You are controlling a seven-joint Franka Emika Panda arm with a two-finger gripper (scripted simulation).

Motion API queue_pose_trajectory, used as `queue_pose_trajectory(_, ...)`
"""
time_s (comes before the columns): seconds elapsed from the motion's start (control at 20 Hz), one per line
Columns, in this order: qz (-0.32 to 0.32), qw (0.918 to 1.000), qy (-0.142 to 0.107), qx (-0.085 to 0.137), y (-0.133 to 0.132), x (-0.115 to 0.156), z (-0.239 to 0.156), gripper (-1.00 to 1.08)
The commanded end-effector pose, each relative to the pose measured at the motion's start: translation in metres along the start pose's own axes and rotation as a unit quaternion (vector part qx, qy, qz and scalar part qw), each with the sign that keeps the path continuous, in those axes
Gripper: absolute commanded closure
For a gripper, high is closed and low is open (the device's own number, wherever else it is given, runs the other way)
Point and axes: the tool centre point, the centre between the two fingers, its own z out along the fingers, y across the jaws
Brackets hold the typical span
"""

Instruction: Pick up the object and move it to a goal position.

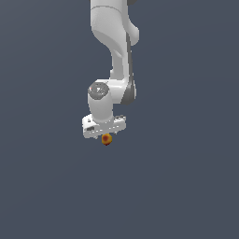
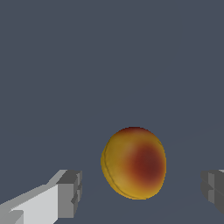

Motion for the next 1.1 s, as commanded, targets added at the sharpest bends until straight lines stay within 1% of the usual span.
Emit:
queue_pose_trajectory(0.0, -0.001, 1.0000, 0.000, 0.000, 0.000, -0.001, 0.012, -0.92)
queue_pose_trajectory(0.2, -0.001, 1.0000, 0.000, 0.000, -0.001, -0.001, 0.030, -0.92)
queue_pose_trajectory(0.45, -0.001, 1.0000, 0.000, 0.000, 0.000, 0.000, 0.036, -0.92)
queue_pose_trajectory(0.5, -0.001, 1.0000, 0.000, 0.000, 0.000, 0.000, 0.036, 1.08)
queue_pose_trajectory(1.05, -0.002, 1.0000, 0.000, 0.000, 0.000, 0.000, 0.035, 1.08)
